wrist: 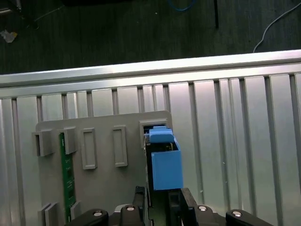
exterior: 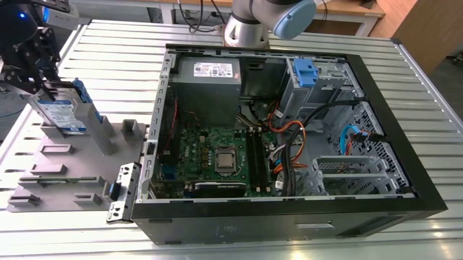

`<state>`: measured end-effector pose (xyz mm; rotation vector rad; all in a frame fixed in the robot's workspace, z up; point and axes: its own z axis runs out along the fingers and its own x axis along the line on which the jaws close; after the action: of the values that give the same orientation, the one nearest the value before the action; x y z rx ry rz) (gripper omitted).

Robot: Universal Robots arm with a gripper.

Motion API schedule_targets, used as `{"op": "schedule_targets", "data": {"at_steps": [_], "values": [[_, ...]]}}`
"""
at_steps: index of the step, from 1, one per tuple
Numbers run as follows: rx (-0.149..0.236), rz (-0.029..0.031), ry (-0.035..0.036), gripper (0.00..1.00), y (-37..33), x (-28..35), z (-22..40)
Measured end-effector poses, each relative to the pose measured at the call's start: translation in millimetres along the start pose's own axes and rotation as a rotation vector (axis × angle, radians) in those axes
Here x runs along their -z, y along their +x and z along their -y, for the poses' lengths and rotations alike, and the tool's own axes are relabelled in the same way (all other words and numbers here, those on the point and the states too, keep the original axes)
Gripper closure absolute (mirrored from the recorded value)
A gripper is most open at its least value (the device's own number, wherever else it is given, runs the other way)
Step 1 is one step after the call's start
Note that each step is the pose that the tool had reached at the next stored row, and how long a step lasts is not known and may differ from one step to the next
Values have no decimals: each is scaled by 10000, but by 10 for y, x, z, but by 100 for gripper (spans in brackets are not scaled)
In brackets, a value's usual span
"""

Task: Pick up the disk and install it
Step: 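Pick up the disk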

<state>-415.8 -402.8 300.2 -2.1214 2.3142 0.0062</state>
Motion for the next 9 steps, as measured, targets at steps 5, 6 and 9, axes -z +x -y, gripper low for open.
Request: {"op": "schedule_targets", "data": {"at_steps": [5,6,9], "values": [[585,-15,0,58,0,13,0],[584,-14,0,58,0,24,0],[585,-12,3,58,0,28,0]]}}
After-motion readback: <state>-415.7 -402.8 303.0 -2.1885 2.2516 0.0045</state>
